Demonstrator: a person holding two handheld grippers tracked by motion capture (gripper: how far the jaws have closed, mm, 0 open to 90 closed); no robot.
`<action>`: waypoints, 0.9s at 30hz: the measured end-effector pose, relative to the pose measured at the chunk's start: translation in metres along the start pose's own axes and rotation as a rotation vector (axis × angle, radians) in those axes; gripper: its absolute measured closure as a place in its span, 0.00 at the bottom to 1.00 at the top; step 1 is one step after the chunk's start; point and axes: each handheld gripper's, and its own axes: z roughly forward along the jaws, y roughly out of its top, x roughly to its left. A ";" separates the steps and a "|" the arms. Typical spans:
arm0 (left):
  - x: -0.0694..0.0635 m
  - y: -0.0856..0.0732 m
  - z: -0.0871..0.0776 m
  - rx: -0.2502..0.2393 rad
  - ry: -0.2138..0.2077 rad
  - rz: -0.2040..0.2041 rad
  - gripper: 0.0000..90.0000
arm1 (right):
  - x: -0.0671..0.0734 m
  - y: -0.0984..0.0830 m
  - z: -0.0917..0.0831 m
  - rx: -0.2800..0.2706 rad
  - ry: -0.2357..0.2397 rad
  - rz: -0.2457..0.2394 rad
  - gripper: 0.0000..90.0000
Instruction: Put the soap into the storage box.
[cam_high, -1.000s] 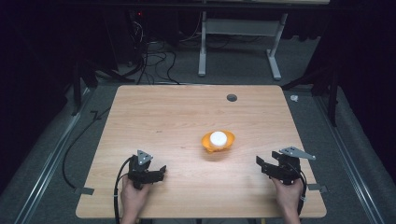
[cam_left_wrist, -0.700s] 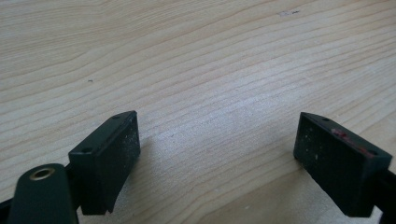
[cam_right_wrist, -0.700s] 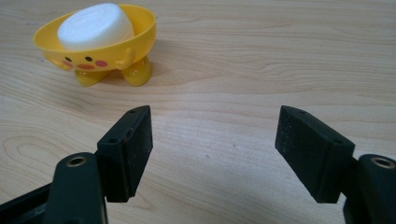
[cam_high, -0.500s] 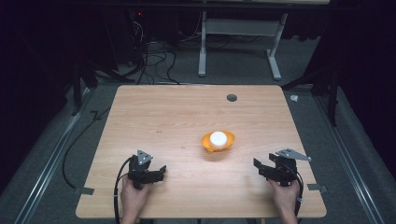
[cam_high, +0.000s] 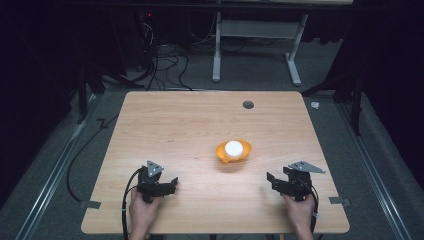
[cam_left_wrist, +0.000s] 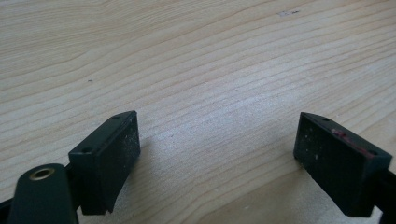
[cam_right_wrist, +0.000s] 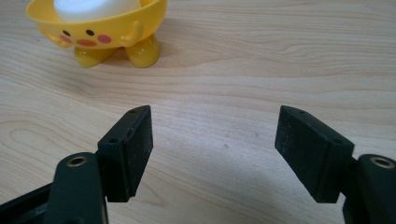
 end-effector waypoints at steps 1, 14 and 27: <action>0.000 0.000 0.000 0.000 0.000 0.000 0.17 | 0.002 0.000 0.001 0.003 -0.001 -0.002 0.32; 0.000 0.000 0.000 0.000 0.000 0.000 0.17 | 0.018 0.001 0.017 0.025 0.014 -0.032 0.32; 0.000 0.000 0.000 0.000 -0.001 -0.001 0.17 | 0.028 0.002 0.027 0.046 0.028 -0.062 0.32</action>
